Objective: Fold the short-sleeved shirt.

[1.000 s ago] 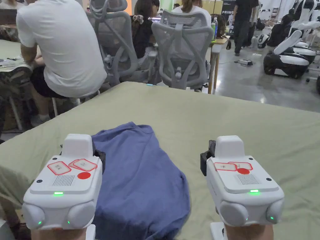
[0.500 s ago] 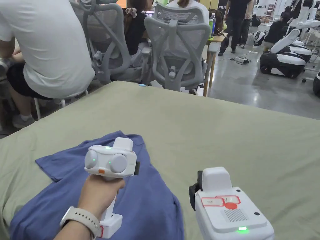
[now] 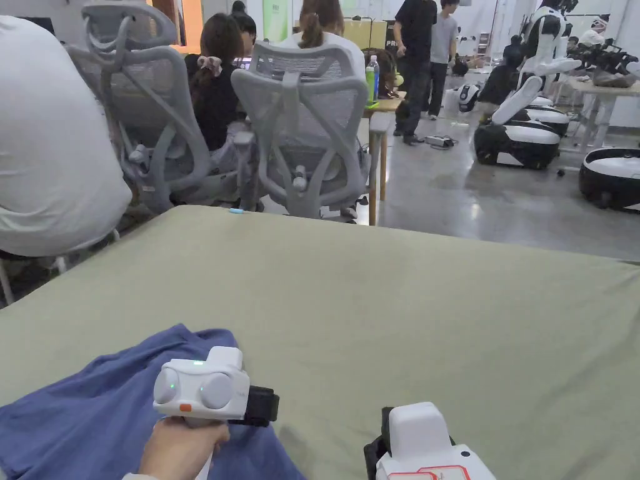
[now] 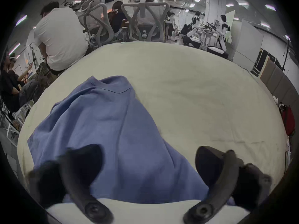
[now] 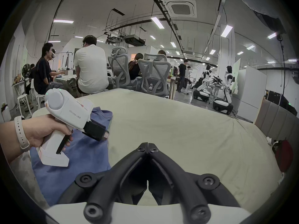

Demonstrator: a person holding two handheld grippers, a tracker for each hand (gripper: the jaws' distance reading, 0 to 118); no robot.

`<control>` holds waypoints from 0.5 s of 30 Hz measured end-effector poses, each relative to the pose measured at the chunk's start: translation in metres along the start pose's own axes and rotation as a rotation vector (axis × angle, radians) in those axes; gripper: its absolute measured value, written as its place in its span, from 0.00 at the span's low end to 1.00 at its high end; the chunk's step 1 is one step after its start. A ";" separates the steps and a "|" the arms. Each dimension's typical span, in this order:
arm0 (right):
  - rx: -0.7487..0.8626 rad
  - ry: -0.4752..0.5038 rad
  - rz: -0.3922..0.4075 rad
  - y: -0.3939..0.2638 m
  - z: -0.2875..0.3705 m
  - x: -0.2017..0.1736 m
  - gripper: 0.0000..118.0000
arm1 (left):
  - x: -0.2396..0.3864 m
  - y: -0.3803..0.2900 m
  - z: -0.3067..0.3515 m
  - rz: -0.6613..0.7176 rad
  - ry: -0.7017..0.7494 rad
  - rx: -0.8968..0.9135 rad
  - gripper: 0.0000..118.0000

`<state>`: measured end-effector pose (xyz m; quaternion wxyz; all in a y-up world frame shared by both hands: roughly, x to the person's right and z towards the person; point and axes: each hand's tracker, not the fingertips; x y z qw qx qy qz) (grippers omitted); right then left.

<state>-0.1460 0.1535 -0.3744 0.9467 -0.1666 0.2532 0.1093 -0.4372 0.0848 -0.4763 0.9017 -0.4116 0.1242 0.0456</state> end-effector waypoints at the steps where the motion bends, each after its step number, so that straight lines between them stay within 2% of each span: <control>1: -0.003 -0.001 -0.002 -0.001 0.001 0.003 0.00 | 0.002 -0.003 -0.005 0.004 0.008 -0.044 0.83; 3: -0.009 -0.006 -0.007 -0.004 0.004 0.009 0.00 | 0.002 -0.010 -0.016 0.021 -0.011 -0.144 0.59; 4: -0.011 -0.010 -0.014 -0.005 0.006 0.014 0.00 | -0.002 -0.014 -0.019 0.039 -0.035 -0.150 0.54; 5: -0.011 -0.015 -0.023 -0.006 0.009 0.019 0.00 | -0.003 -0.015 -0.013 0.048 -0.017 -0.099 0.41; 6: -0.012 -0.019 -0.033 -0.007 0.012 0.025 0.00 | -0.004 -0.012 -0.006 0.089 -0.016 -0.081 0.13; 7: -0.010 -0.023 -0.041 -0.009 0.016 0.032 0.00 | -0.004 -0.011 0.000 0.095 -0.021 -0.070 0.00; 11: -0.011 -0.050 -0.077 -0.012 0.036 0.061 0.00 | 0.005 -0.009 0.024 0.102 -0.018 -0.031 0.00; 15: -0.014 -0.100 -0.095 -0.017 0.063 0.099 0.00 | 0.059 0.011 0.069 0.059 -0.109 0.093 0.00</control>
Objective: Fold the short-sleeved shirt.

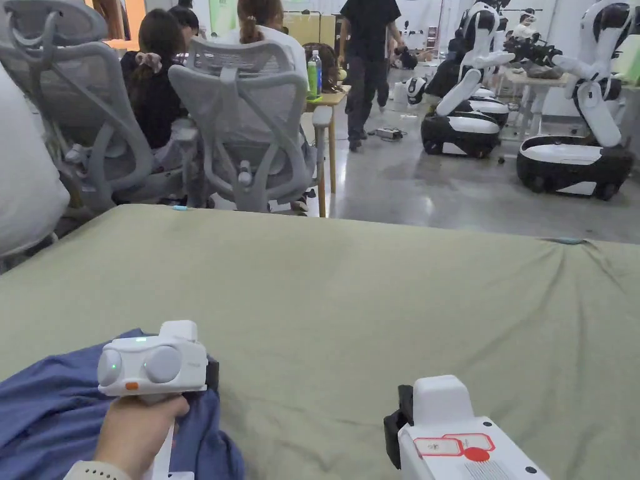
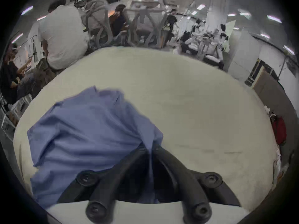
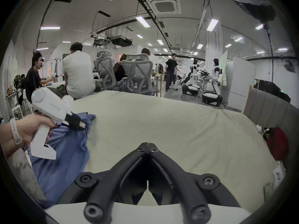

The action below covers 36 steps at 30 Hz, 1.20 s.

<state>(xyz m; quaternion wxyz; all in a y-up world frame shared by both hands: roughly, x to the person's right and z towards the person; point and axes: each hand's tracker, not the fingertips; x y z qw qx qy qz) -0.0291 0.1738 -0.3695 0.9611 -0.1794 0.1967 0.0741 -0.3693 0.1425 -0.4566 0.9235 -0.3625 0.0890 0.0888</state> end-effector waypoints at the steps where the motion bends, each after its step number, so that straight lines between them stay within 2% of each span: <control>1: -0.002 -0.022 -0.004 -0.001 0.007 0.012 0.00 | 0.022 0.005 0.009 -0.018 -0.032 0.019 0.00; 9: -0.001 -0.205 -0.048 -0.019 0.072 0.118 0.00 | 0.238 0.022 0.051 -0.144 -0.388 0.121 0.00; 16: -0.034 -0.372 -0.100 -0.048 0.116 0.205 0.00 | 0.423 -0.012 0.065 -0.296 -0.670 0.071 0.00; 20: -0.065 -0.419 -0.131 -0.068 0.126 0.237 0.00 | 0.481 -0.055 0.031 -0.396 -0.648 -0.041 0.00; 23: -0.087 -0.430 -0.147 -0.080 0.127 0.251 0.00 | 0.495 -0.088 -0.002 -0.433 -0.605 -0.133 0.00; 25: -0.095 -0.435 -0.150 -0.085 0.128 0.253 0.00 | 0.495 -0.103 -0.014 -0.456 -0.594 -0.122 0.02; 26: -0.096 -0.435 -0.153 -0.086 0.129 0.254 0.00 | 0.493 -0.106 -0.013 -0.467 -0.573 -0.088 0.11; 27: -0.094 -0.433 -0.156 -0.085 0.128 0.254 0.00 | 0.489 -0.106 -0.011 -0.479 -0.560 -0.053 0.32; 28: -0.091 -0.431 -0.157 -0.085 0.128 0.253 0.00 | 0.483 -0.104 -0.006 -0.479 -0.558 -0.029 0.63; 29: -0.089 -0.427 -0.158 -0.084 0.129 0.252 0.00 | 0.478 -0.100 -0.002 -0.475 -0.553 -0.020 0.71; 30: -0.085 -0.420 -0.159 -0.082 0.129 0.249 0.00 | 0.467 -0.096 0.007 -0.479 -0.544 -0.009 0.71; 31: -0.081 -0.410 -0.159 -0.079 0.128 0.247 0.00 | 0.451 -0.093 0.021 -0.474 -0.542 0.036 0.89; 32: -0.076 -0.402 -0.159 -0.078 0.128 0.243 0.00 | 0.436 -0.089 0.035 -0.460 -0.542 0.093 0.90; 34: -0.062 -0.380 -0.158 -0.075 0.128 0.234 0.00 | 0.396 -0.086 0.079 -0.418 -0.479 0.196 0.77; 36: -0.046 -0.355 -0.163 -0.073 0.126 0.224 0.00 | 0.352 -0.091 0.106 -0.339 -0.419 0.291 0.77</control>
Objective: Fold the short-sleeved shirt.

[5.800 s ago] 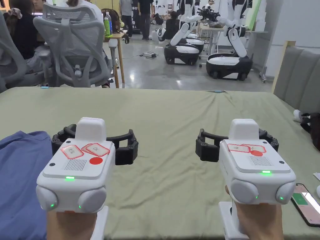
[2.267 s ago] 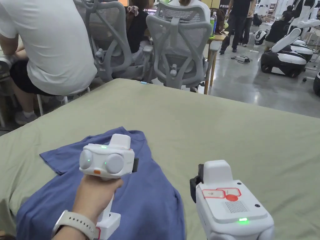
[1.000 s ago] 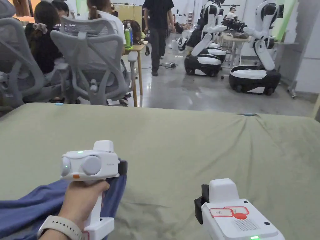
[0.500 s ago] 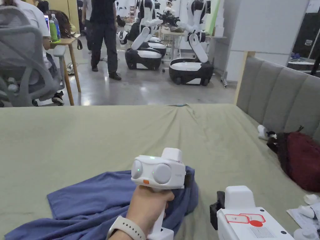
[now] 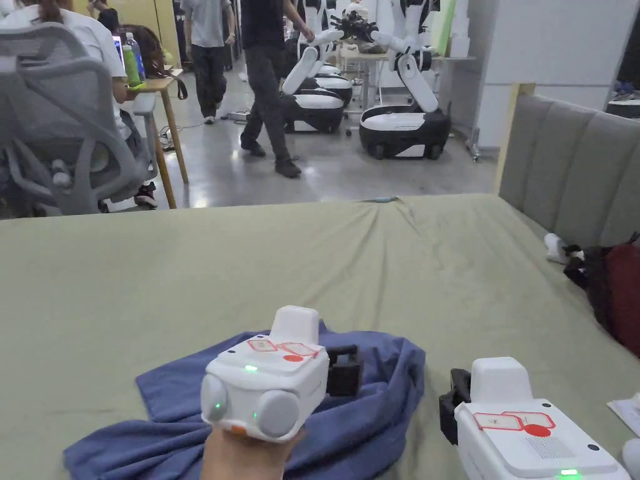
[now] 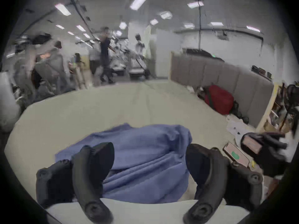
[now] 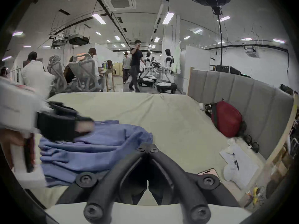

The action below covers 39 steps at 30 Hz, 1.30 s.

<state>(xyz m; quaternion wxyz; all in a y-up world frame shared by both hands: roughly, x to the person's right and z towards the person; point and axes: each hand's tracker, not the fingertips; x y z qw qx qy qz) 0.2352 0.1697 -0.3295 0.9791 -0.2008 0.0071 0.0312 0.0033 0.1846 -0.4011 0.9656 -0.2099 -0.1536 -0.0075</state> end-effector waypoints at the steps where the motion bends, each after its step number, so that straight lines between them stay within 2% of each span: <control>1: 0.012 0.013 -0.001 -0.001 0.002 -0.006 0.00 | -0.012 -0.005 0.020 0.016 0.031 0.032 0.77; 3: 0.032 0.038 -0.002 -0.001 0.004 -0.018 0.00 | -0.033 -0.021 0.063 0.039 0.100 0.072 0.74; 4: 0.034 0.046 -0.005 -0.001 0.005 -0.024 0.00 | -0.042 -0.030 0.083 0.046 0.142 0.085 0.63; 6: 0.039 0.066 -0.002 -0.002 0.007 -0.035 0.00 | -0.055 -0.048 0.108 0.045 0.277 0.085 0.25; 7: 0.041 0.074 0.005 -0.002 0.007 -0.040 0.00 | -0.062 -0.057 0.118 0.044 0.337 0.085 0.09; 9: 0.041 0.087 0.016 -0.002 0.009 -0.049 0.00 | -0.073 -0.065 0.132 0.060 0.318 0.076 0.02; 13: 0.046 0.098 0.027 0.000 0.013 -0.059 0.00 | -0.097 -0.058 0.147 0.061 0.323 0.031 0.00; 15: 0.046 0.100 0.031 0.000 0.013 -0.060 0.00 | -0.129 -0.047 0.137 0.160 0.246 -0.062 0.00; 20: 0.037 0.105 0.045 -0.002 0.014 -0.064 0.00 | -0.221 -0.022 0.070 0.193 0.266 -0.364 0.00; 23: 0.024 0.105 0.050 -0.005 0.009 -0.065 0.00 | -0.262 -0.021 0.028 0.333 0.209 -0.502 0.00; 26: 0.013 0.097 0.058 -0.006 0.003 -0.064 0.00 | -0.266 -0.028 0.003 0.272 0.264 -0.556 0.00; 27: 0.009 0.094 0.060 -0.007 0.002 -0.062 0.00 | -0.268 -0.032 -0.007 0.263 0.275 -0.577 0.12; 28: 0.006 0.091 0.061 -0.007 0.000 -0.061 0.00 | -0.269 -0.038 -0.016 0.257 0.276 -0.611 0.53; 29: 0.003 0.087 0.062 -0.008 -0.002 -0.060 0.00 | -0.265 -0.045 -0.018 0.250 0.280 -0.642 0.83; 30: 0.000 0.084 0.063 -0.008 -0.004 -0.059 0.00 | -0.263 -0.051 -0.024 0.243 0.284 -0.659 0.98; 31: -0.003 0.081 0.063 -0.009 -0.005 -0.057 0.00 | -0.262 -0.056 -0.030 0.245 0.280 -0.662 0.91; 33: -0.009 0.073 0.061 -0.009 -0.010 -0.053 0.00 | -0.261 -0.070 -0.040 0.255 0.299 -0.711 0.67; 34: -0.014 0.071 0.060 -0.010 -0.012 -0.051 0.00 | -0.259 -0.078 -0.045 0.244 0.310 -0.736 0.51; 36: -0.028 0.061 0.063 -0.010 -0.017 -0.044 0.00 | -0.256 -0.083 -0.047 0.193 0.314 -0.721 0.50; 37: -0.040 0.054 0.062 -0.010 -0.021 -0.039 0.00 | -0.258 -0.079 -0.047 0.191 0.319 -0.722 0.42; 38: -0.050 0.045 0.060 -0.010 -0.026 -0.032 0.00 | -0.253 -0.075 -0.043 0.151 0.318 -0.701 0.18; 39: -0.058 0.032 0.061 -0.009 -0.031 -0.023 0.00 | -0.247 -0.072 -0.038 0.100 0.317 -0.646 0.00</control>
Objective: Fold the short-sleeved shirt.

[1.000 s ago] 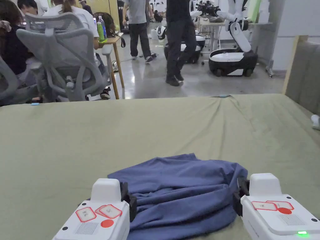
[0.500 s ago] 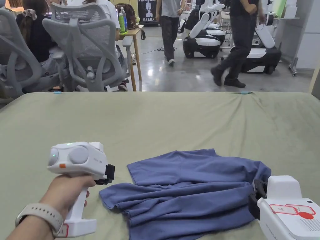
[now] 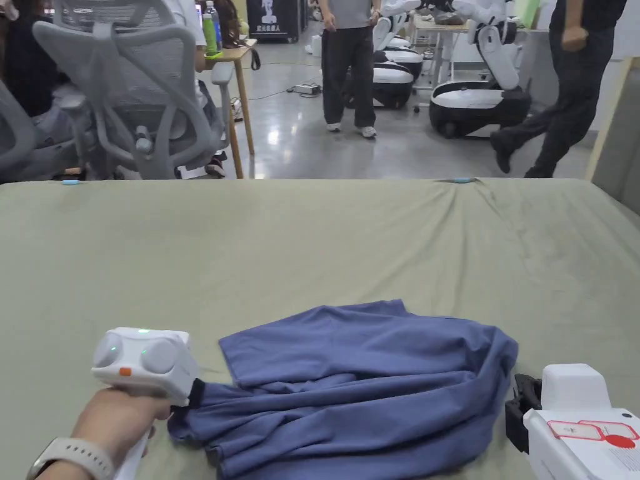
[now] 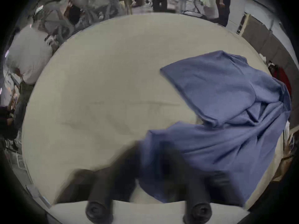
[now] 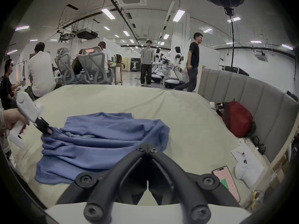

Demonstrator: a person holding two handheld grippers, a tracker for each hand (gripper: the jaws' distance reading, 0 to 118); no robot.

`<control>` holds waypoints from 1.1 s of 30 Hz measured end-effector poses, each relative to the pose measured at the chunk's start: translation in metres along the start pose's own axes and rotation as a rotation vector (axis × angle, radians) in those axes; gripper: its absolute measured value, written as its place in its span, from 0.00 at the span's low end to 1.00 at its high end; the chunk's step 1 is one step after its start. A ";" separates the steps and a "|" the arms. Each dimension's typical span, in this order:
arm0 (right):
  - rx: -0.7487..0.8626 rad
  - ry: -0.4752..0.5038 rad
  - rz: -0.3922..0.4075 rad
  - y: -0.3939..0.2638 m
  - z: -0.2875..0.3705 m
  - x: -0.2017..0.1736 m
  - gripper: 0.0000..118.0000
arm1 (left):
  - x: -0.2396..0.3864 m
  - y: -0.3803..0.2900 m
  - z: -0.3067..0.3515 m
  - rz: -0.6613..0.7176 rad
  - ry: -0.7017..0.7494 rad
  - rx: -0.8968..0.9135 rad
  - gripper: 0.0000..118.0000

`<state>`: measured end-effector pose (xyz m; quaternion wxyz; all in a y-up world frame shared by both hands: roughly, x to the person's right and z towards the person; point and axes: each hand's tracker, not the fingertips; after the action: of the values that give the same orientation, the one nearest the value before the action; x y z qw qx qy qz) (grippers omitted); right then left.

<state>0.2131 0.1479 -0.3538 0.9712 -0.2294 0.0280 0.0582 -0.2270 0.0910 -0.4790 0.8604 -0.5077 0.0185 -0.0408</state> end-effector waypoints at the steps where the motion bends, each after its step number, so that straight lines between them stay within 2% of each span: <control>1: -0.009 -0.018 0.001 0.001 -0.007 0.011 0.00 | 0.002 -0.002 0.007 0.012 0.012 0.025 0.00; 3: -0.030 -0.047 0.005 0.006 -0.027 0.035 0.00 | 0.005 -0.007 0.019 -0.012 -0.046 0.043 0.00; 6: -0.095 -0.069 0.022 0.016 -0.068 0.070 0.00 | 0.005 -0.006 0.041 -0.012 -0.034 0.122 0.00; 9: -0.178 -0.014 -0.005 0.023 -0.115 0.097 0.00 | 0.004 -0.006 0.053 -0.003 -0.055 0.150 0.00; 12: -0.223 -0.004 0.000 0.023 -0.159 0.109 0.00 | 0.004 -0.004 0.056 -0.009 -0.056 0.163 0.00; 16: -0.248 0.098 -0.048 0.020 -0.201 0.107 0.02 | 0.004 -0.002 0.053 -0.010 -0.057 0.163 0.00; 17: -0.247 0.110 -0.041 0.019 -0.208 0.103 0.17 | 0.003 -0.002 0.052 -0.012 -0.055 0.162 0.00; 18: -0.266 0.123 -0.031 0.018 -0.218 0.097 0.44 | 0.003 0.001 0.051 -0.010 -0.055 0.161 0.00; 19: -0.298 0.137 -0.017 0.016 -0.228 0.091 0.80 | 0.003 0.002 0.050 -0.007 -0.057 0.161 0.00; 20: -0.331 0.142 0.012 0.013 -0.236 0.086 0.98 | 0.003 0.003 0.049 -0.005 -0.060 0.159 0.00; 21: -0.334 0.156 0.040 0.010 -0.242 0.080 1.00 | 0.004 0.004 0.048 -0.006 -0.061 0.155 0.00; 23: -0.332 0.158 0.088 0.004 -0.250 0.071 0.95 | 0.006 0.007 0.046 -0.012 -0.056 0.155 0.00; 25: -0.416 0.149 0.124 -0.004 -0.256 0.061 0.79 | 0.008 0.009 0.042 -0.024 -0.043 0.151 0.00; 26: -0.367 0.142 0.098 -0.006 -0.251 0.062 0.78 | 0.011 0.010 0.043 -0.033 -0.034 0.151 0.00; 27: -0.356 0.142 0.086 -0.002 -0.246 0.063 0.69 | 0.010 0.011 0.041 -0.036 -0.031 0.149 0.00; 28: -0.352 0.157 0.061 0.000 -0.241 0.065 0.45 | 0.009 0.011 0.041 -0.035 -0.032 0.150 0.00; 29: -0.330 0.153 0.053 0.001 -0.235 0.066 0.17 | 0.009 0.011 0.040 -0.030 -0.035 0.150 0.00; 30: -0.323 0.154 0.045 0.002 -0.231 0.068 0.04 | 0.010 0.010 0.041 -0.027 -0.036 0.151 0.00; 33: -0.388 0.221 -0.082 0.000 -0.222 0.075 0.04 | 0.010 0.009 0.041 -0.022 -0.033 0.159 0.00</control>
<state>0.2815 0.0557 -0.5580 0.9014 -0.4179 0.1130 -0.0025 -0.2130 0.1303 -0.4664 0.8976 -0.4386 -0.0043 -0.0433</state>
